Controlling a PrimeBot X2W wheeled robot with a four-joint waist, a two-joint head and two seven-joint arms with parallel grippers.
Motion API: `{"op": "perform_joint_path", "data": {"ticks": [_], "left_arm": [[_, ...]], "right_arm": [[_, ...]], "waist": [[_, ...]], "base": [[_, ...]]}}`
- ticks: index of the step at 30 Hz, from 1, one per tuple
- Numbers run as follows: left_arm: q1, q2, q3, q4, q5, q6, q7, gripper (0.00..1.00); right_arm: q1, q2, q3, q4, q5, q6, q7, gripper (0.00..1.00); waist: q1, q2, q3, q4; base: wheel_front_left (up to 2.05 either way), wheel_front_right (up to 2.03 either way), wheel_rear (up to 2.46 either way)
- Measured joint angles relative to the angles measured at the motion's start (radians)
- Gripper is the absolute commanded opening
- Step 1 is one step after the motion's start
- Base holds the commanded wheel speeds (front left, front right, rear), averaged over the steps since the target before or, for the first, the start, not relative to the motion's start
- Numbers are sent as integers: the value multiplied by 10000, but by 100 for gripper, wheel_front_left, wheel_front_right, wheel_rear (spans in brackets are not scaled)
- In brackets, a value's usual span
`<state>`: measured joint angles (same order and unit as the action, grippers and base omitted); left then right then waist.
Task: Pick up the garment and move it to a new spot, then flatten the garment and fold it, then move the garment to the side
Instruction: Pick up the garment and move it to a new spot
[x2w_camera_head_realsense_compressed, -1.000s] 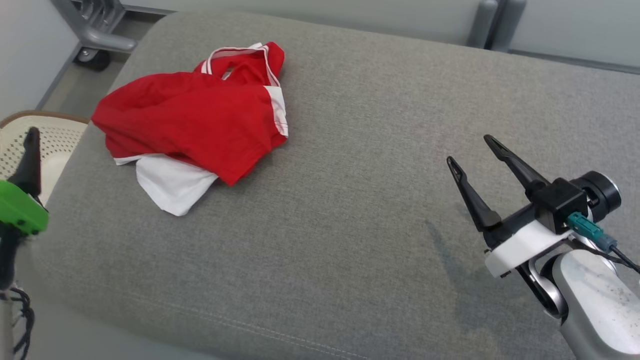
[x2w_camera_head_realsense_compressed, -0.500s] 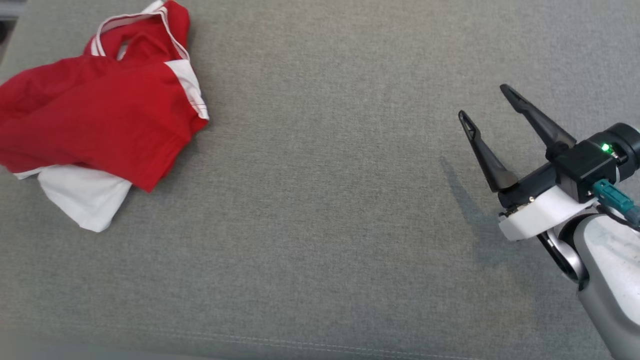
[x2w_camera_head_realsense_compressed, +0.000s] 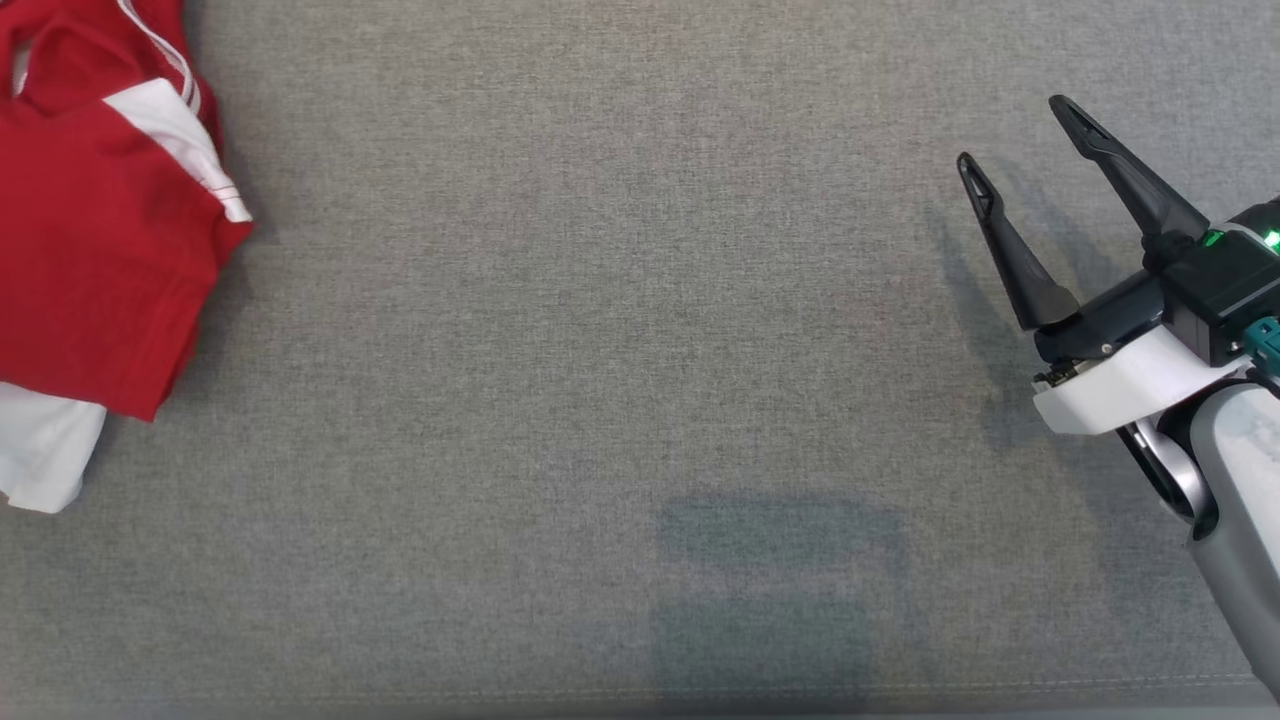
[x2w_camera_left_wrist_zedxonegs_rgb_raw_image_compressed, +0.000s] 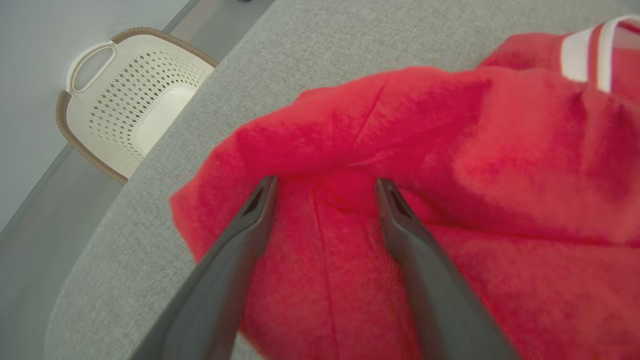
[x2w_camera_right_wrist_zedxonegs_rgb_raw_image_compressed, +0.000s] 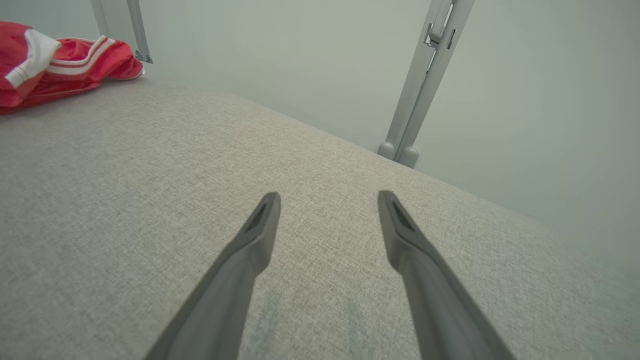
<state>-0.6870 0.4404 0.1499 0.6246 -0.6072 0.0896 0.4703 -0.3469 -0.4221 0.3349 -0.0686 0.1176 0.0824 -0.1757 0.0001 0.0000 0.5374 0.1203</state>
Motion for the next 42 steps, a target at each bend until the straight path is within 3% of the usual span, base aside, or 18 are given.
{"op": "perform_joint_path", "data": {"ticks": [8, 9, 11, 12, 22, 32, 42], "left_arm": [[-333, 25, -236, 621, 328, 75, -58, 100], [-369, 25, -242, 692, 328, 75, -59, 92], [-456, 23, -284, 809, 393, 75, -153, 25], [-502, 23, -291, 840, 497, 75, -253, 0], [-1262, 121, -537, 888, 769, 61, -1057, 0], [-1441, 439, -763, 1476, 940, -167, -924, 0], [-1445, 46, -635, 1438, 637, -817, -1639, 0]], "right_arm": [[1, -115, -77, 15, 0, -4, -8, 100], [2, -115, -75, 13, 2, -4, -8, 100], [2, -107, -58, 21, 4, -4, -8, 100], [2, -104, -40, 36, 6, -4, -8, 100], [91, 148, 155, 441, 69, -2, -188, 100], [293, 380, 351, 602, 159, 12, -263, 100], [703, 470, 349, 1057, 251, -4, -437, 100]], "waist": [[0, 0, 21, -96], [0, 0, 2, -80], [0, 0, -38, -50], [0, 0, -65, -38], [0, 0, -580, 37], [-1, 0, -1262, -41], [-1, 0, -1843, -88]], "base": [[0, 0, 0], [0, 0, 0], [0, 0, 0], [0, 0, 0], [0, 0, 0], [0, 0, 0], [0, 0, 0]]}}
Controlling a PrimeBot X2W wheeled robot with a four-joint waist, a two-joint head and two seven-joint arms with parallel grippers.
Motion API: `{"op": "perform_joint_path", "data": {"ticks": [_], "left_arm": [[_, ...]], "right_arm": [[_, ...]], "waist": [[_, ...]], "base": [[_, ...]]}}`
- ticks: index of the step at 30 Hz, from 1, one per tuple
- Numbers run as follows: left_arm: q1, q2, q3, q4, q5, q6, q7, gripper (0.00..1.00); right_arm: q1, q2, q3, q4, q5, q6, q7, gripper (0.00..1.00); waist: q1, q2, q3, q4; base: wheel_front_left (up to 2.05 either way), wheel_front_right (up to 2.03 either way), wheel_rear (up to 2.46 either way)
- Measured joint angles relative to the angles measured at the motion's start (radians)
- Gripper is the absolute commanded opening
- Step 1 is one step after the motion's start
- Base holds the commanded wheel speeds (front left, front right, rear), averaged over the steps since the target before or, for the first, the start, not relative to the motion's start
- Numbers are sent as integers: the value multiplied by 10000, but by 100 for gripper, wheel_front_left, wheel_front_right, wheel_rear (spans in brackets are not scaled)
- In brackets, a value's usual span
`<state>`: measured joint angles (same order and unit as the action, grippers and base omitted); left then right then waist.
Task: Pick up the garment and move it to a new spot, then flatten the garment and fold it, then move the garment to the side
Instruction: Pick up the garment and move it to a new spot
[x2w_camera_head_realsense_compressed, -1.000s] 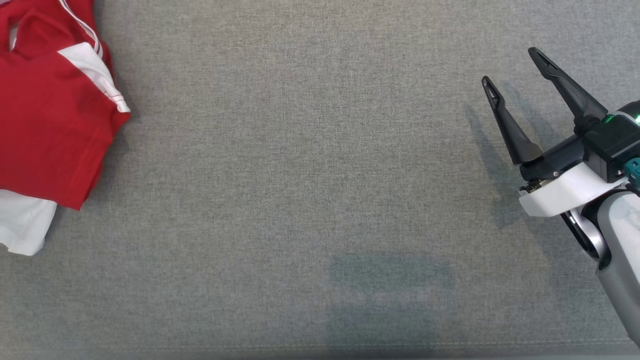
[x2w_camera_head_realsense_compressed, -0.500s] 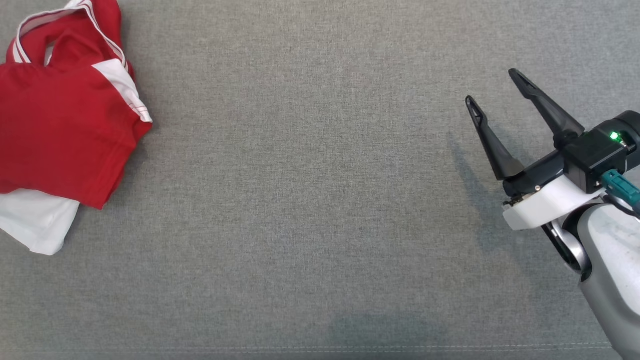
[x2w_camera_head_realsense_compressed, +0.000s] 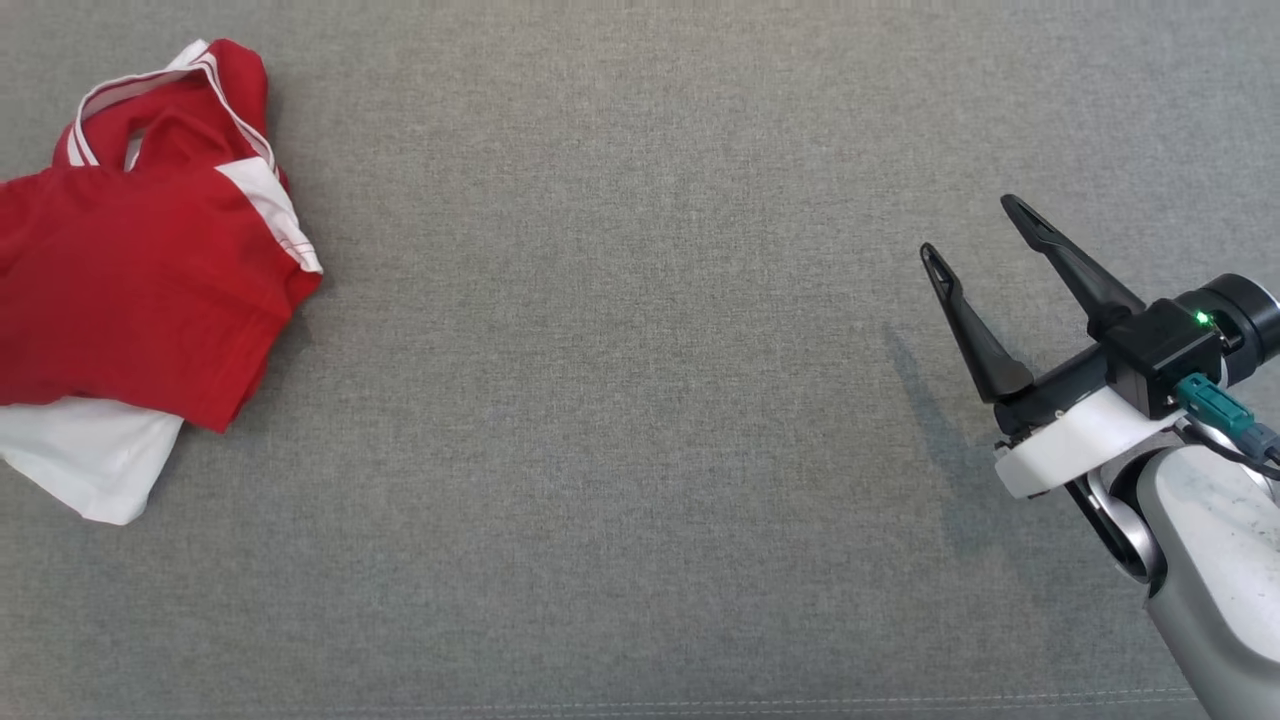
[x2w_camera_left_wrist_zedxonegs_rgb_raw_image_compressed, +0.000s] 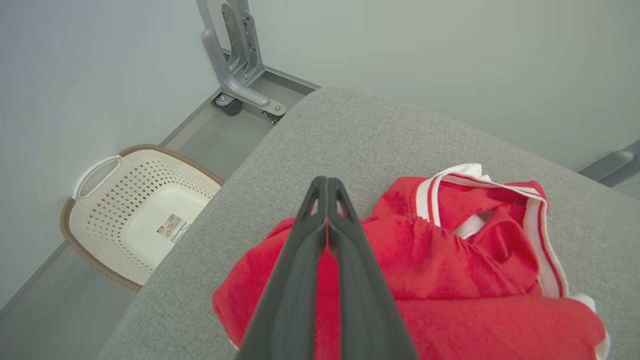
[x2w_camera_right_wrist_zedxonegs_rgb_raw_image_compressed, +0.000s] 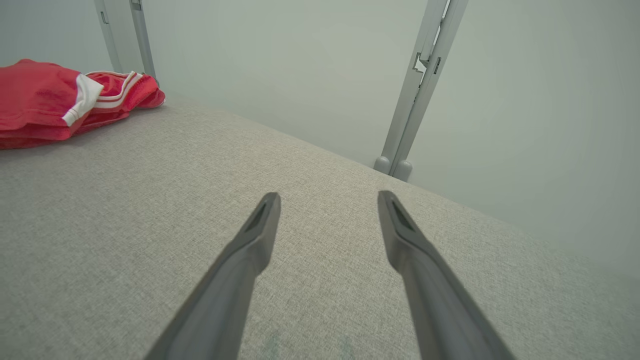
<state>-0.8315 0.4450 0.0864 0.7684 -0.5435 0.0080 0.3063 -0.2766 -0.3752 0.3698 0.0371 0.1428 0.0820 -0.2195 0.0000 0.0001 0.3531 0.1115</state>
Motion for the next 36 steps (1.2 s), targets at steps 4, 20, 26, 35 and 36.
{"op": "perform_joint_path", "data": {"ticks": [4, 20, 26, 35, 36], "left_arm": [[1, -267, -150, -121, -33, -447, -468, 0], [1901, -414, -1175, -1580, 742, -1181, -3035, 100], [3397, -708, -1632, -2309, 882, -1231, -3919, 100], [5719, -1406, -1900, -2938, 1087, -1231, -5223, 100], [5880, -1509, -1923, -3018, 1091, -1231, -5344, 100]], "right_arm": [[15, 86, 2, 169, 94, -27, -88, 100], [1085, 466, 50, 665, 433, -211, -190, 100], [1699, 485, -58, 662, 518, -328, -194, 100], [2319, 508, -148, 635, 629, -531, -268, 100], [2394, 520, -173, 629, 656, -577, -270, 100]], "waist": [[0, 0, -366, 15], [0, 0, -2198, -112], [0, 0, -2812, -282], [-1, 0, -3406, -722], [0, 0, -3460, -765]], "base": [[0, 0, 0], [0, 0, 0], [0, 0, 0], [0, 0, 0], [0, 0, 0]]}}
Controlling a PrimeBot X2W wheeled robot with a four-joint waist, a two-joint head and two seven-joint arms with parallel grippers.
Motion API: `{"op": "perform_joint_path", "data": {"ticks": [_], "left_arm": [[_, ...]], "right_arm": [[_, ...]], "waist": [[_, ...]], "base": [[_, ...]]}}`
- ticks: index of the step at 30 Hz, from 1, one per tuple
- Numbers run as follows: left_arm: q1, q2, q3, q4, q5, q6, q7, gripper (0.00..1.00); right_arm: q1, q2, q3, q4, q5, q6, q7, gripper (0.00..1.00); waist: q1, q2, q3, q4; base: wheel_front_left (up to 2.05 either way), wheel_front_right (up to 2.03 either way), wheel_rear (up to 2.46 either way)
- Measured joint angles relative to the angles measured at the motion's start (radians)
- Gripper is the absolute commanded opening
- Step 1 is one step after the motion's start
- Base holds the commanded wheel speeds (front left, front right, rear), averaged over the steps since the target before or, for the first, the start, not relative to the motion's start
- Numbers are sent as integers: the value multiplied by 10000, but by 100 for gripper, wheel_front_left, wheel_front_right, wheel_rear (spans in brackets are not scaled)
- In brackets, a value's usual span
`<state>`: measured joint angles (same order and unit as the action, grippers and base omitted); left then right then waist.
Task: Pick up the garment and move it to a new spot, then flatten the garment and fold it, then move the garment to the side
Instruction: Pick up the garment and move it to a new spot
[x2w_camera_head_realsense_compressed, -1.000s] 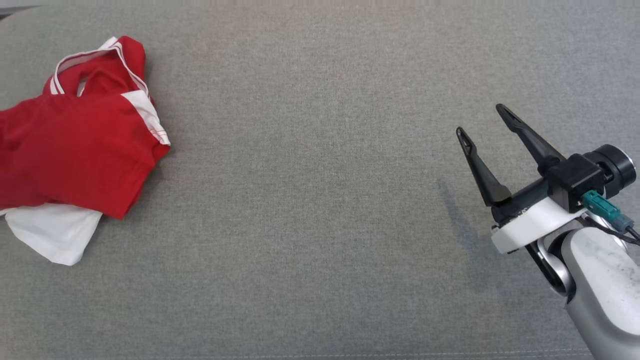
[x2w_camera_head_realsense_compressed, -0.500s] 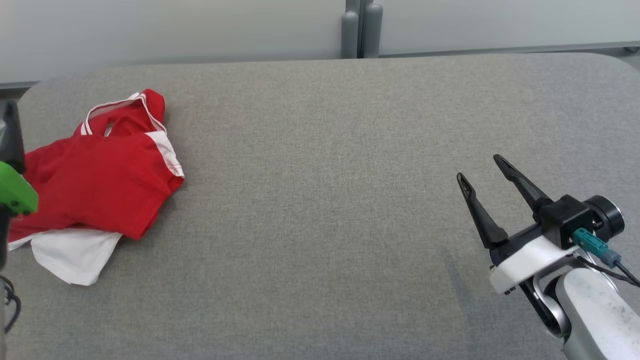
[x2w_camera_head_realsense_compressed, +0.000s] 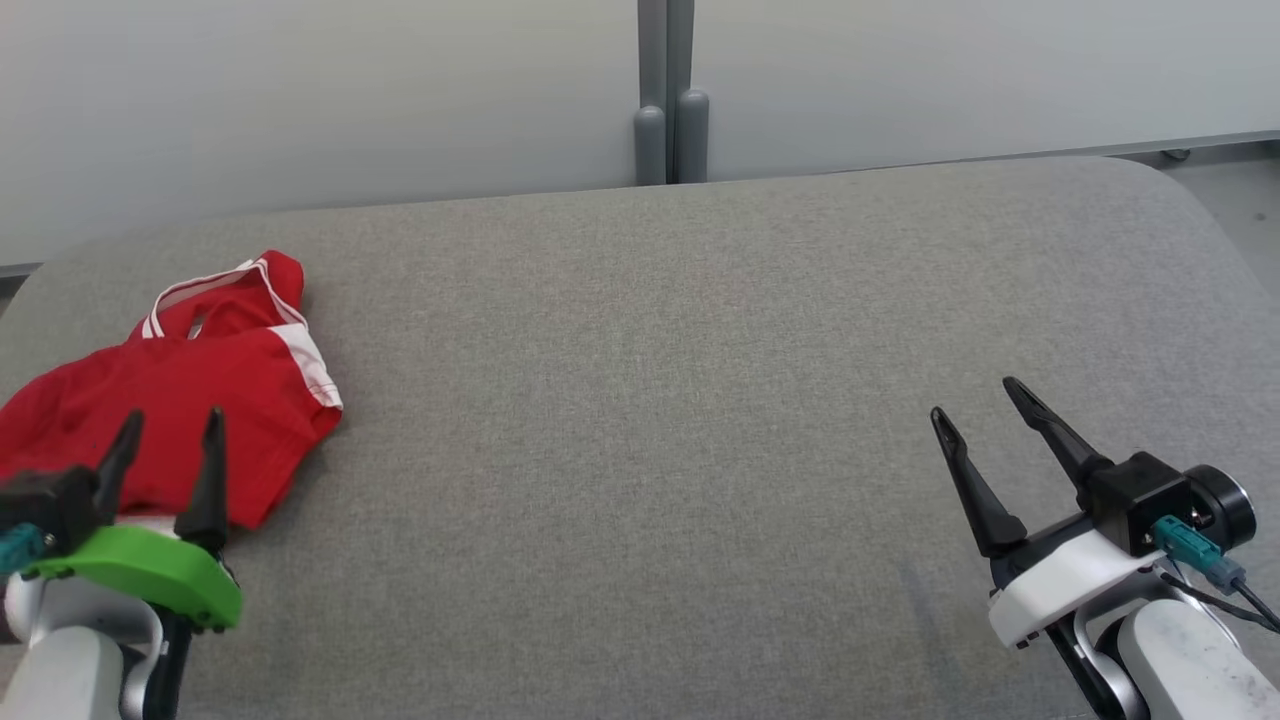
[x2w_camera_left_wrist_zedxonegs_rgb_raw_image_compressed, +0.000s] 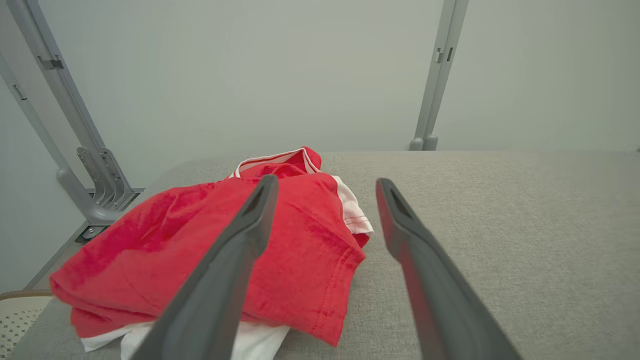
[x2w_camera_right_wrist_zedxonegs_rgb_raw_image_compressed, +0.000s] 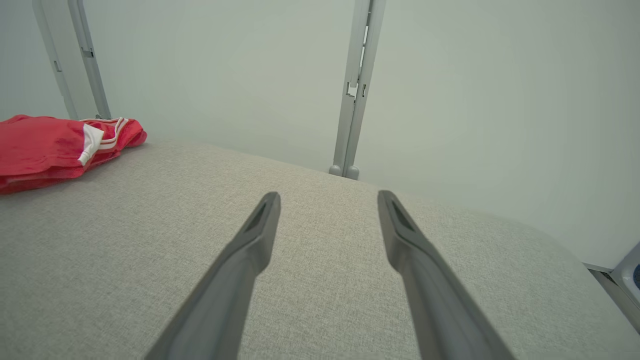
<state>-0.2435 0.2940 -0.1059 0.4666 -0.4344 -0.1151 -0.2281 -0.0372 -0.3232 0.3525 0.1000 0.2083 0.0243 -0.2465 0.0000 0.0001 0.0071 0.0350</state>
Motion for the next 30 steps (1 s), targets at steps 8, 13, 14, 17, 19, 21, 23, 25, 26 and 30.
{"op": "perform_joint_path", "data": {"ticks": [8, 13, 14, 17, 19, 21, 23, 25, 26, 30], "left_arm": [[1270, -477, -364, -403, 215, 113, -21, 100], [1632, -652, -284, -560, 148, 249, -29, 100], [1674, -652, -278, -589, 148, 272, -29, 100], [1771, -648, -211, -746, 150, 313, -33, 100], [1866, -648, -190, -857, 150, 368, -35, 100], [1924, -648, -148, -936, 150, 378, -69, 100], [1972, -646, -136, -1041, 150, 380, -107, 100], [2024, -648, -140, -1172, 150, 449, -107, 100], [2025, -648, -142, -1225, 150, 449, -107, 100], [2025, -667, -261, -1453, 167, 449, -117, 100]], "right_arm": [[408, 94, -211, -73, 221, -169, -8, 100], [699, 65, -458, -88, 314, -276, -8, 100], [764, 33, -543, -109, 343, -297, -8, 100], [909, -27, -675, -146, 391, -349, -8, 100], [922, -25, -719, -182, 395, -364, -8, 100], [932, -25, -754, -228, 399, -408, -10, 100], [1000, -27, -790, -253, 412, -437, -10, 100], [1124, -27, -803, -268, 412, -437, -12, 100], [1164, -31, -809, -272, 416, -437, -12, 100], [1361, -86, -984, -324, 483, -523, -25, 100]], "waist": [[0, 0, -273, -492], [0, 0, -413, -759], [0, 0, -436, -792], [0, 0, -463, -853], [0, 0, -466, -876], [0, 0, -470, -902], [0, 0, -467, -931], [0, 0, -462, -947], [0, 0, -458, -950], [0, 0, -440, -881]], "base": [[0, 0, 0], [0, 0, 0], [0, 0, 0], [0, 0, 0], [0, 0, 0], [0, 0, 0], [0, 0, 0], [0, 0, 0], [0, 0, 0], [0, 0, 0]]}}
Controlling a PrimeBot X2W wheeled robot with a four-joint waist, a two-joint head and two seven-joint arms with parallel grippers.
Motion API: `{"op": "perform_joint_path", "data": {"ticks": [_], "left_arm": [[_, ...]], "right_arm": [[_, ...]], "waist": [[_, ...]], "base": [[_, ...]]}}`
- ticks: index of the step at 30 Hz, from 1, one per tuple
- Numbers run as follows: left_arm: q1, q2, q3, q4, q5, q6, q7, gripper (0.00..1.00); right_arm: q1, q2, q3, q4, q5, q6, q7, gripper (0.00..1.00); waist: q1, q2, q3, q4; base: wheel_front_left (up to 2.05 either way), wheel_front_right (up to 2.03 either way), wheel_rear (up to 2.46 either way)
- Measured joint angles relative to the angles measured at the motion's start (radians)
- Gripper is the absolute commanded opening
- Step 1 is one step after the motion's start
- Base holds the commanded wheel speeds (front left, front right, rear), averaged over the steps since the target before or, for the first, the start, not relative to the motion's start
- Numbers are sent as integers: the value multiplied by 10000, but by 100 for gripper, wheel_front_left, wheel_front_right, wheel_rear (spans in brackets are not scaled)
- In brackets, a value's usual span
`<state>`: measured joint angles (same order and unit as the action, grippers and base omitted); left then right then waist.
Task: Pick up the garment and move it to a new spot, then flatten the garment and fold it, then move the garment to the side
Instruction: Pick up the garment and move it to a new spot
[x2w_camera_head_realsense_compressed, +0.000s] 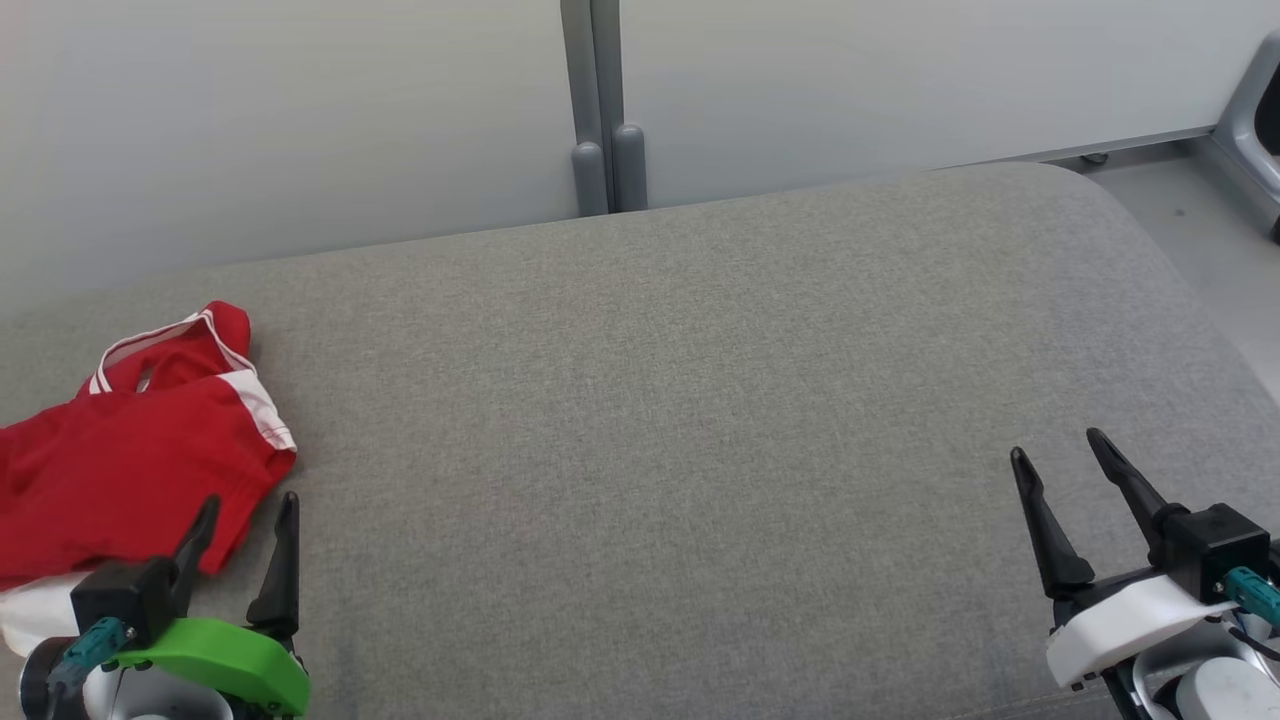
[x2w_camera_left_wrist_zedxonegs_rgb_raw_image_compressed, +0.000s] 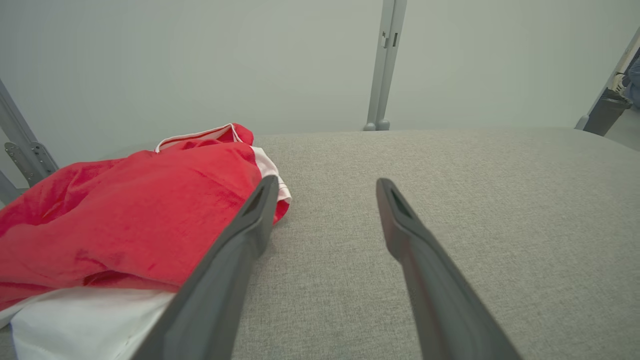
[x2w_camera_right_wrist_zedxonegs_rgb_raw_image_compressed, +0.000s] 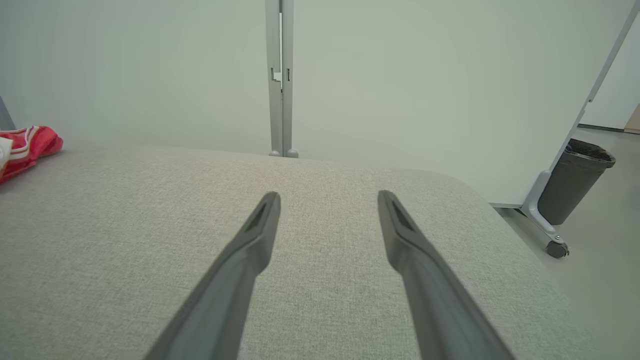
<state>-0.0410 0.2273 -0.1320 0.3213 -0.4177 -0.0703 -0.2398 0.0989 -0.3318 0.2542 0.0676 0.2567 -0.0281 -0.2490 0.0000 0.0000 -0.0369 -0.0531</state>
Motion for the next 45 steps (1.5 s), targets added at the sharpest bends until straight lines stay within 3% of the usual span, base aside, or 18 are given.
{"op": "perform_joint_path", "data": {"ticks": [7, 17, 23, 27, 32, 42, 45], "left_arm": [[0, -17, 36, -324, 31, 127, 0, 100], [858, 167, 848, -617, -56, 669, -2, 100], [929, 293, 871, -798, -92, 694, 96, 100], [924, 336, 600, -802, -215, 522, 627, 100], [822, 410, 1106, -798, -1101, 516, 1254, 100], [-1189, 884, 1866, -656, -2169, 548, 3068, 100], [-1927, 1068, 2142, -389, -2661, 811, 3894, 100]], "right_arm": [[144, -81, -31, -209, 0, 19, -2, 100], [-153, -19, 859, -257, -113, 717, -2, 100], [-297, 2, 932, -236, -125, 798, -2, 100], [-273, 6, 771, -263, -125, 692, -2, 100], [-295, 36, 965, -570, -224, 706, 40, 100], [-864, -247, 1162, -961, -479, 821, 481, 100], [-1048, -320, 1233, -1072, -568, 909, 600, 100]], "waist": [[0, 0, 20, 509], [0, 0, -29, 1732], [0, 0, -83, 2544], [0, 0, -96, 3101], [0, 0, 81, 3634], [0, 0, 1109, 3792], [0, 0, 1537, 3688]], "base": [[0, 0, 0], [0, 0, 0], [0, 0, 0], [0, 0, 0], [0, 0, 0], [0, 0, 0], [0, 0, 0]]}}
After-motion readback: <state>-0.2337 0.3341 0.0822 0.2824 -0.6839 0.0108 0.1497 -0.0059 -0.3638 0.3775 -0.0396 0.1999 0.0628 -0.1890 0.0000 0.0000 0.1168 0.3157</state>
